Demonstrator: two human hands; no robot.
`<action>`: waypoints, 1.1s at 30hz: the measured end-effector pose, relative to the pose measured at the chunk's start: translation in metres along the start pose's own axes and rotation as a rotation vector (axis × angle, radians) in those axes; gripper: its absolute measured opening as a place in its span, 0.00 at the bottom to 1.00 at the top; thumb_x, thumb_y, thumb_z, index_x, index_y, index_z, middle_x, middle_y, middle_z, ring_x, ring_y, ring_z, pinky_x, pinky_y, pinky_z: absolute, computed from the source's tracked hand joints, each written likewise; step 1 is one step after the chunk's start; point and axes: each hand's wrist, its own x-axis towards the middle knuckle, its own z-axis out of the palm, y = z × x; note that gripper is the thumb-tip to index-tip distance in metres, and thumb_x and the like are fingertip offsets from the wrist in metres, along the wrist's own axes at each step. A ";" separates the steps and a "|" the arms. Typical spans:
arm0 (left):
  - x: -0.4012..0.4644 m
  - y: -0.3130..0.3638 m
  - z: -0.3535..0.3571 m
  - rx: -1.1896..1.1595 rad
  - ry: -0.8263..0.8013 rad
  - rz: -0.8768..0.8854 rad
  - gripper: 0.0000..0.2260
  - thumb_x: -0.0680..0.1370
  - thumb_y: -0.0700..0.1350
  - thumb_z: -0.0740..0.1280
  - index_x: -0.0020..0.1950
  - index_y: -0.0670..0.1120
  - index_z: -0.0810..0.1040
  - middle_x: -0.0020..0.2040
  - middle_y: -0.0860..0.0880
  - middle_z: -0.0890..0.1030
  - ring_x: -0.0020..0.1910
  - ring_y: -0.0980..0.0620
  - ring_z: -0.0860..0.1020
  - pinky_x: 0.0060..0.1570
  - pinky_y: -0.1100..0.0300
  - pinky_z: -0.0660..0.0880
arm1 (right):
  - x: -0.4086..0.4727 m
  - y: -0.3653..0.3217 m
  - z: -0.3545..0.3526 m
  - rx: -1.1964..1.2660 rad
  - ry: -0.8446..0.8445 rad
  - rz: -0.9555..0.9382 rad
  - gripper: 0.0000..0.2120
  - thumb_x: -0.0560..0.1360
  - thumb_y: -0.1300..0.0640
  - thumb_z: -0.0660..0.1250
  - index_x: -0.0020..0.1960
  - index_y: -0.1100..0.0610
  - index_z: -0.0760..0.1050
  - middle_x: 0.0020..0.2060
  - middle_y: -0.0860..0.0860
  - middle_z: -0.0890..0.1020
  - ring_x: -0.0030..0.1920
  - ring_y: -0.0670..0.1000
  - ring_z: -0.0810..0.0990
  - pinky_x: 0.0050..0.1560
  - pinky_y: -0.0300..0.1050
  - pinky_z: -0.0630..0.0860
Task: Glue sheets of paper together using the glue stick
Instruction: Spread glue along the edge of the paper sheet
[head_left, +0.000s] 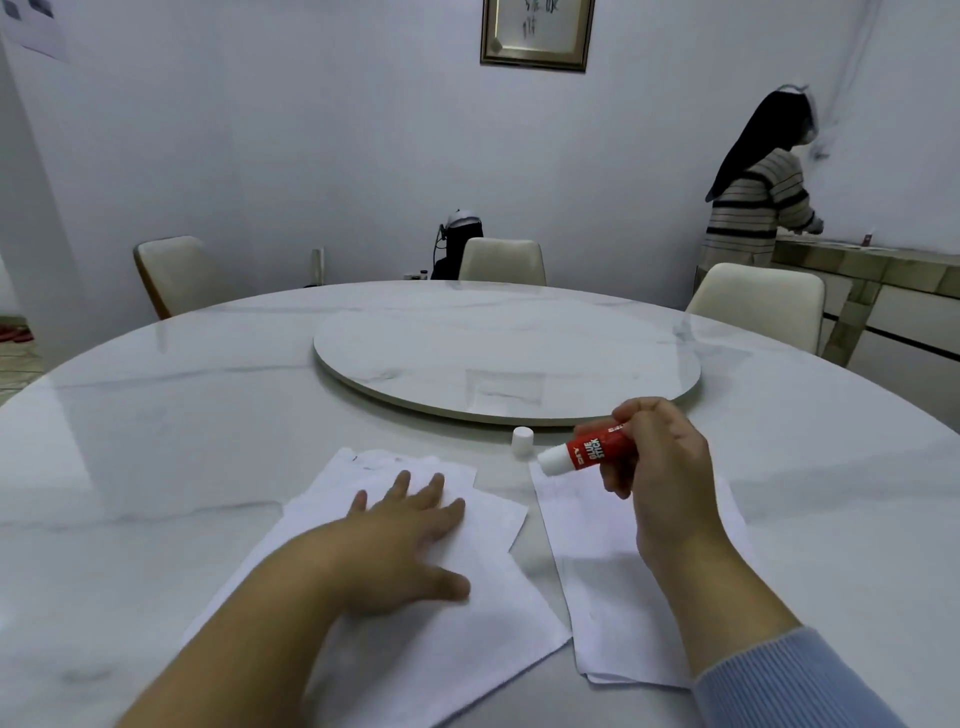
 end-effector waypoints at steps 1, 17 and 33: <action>0.001 -0.003 -0.003 -0.023 0.042 0.022 0.32 0.77 0.60 0.60 0.77 0.57 0.49 0.79 0.56 0.42 0.77 0.55 0.40 0.74 0.49 0.39 | -0.002 0.001 0.002 -0.028 -0.040 -0.011 0.11 0.74 0.66 0.56 0.38 0.54 0.72 0.33 0.53 0.86 0.22 0.48 0.70 0.22 0.36 0.68; 0.016 -0.002 0.021 0.063 0.121 0.057 0.28 0.81 0.58 0.46 0.77 0.52 0.39 0.78 0.56 0.39 0.76 0.57 0.38 0.75 0.55 0.37 | -0.012 0.031 0.043 -0.558 -0.603 -0.127 0.10 0.76 0.55 0.58 0.49 0.40 0.71 0.50 0.56 0.81 0.44 0.56 0.79 0.45 0.50 0.76; 0.014 0.000 0.020 0.074 0.103 0.040 0.27 0.81 0.56 0.44 0.77 0.52 0.38 0.78 0.55 0.37 0.76 0.57 0.38 0.74 0.56 0.37 | -0.029 -0.012 0.014 -0.341 -0.954 0.114 0.06 0.60 0.57 0.59 0.31 0.54 0.75 0.31 0.57 0.85 0.27 0.48 0.80 0.23 0.33 0.68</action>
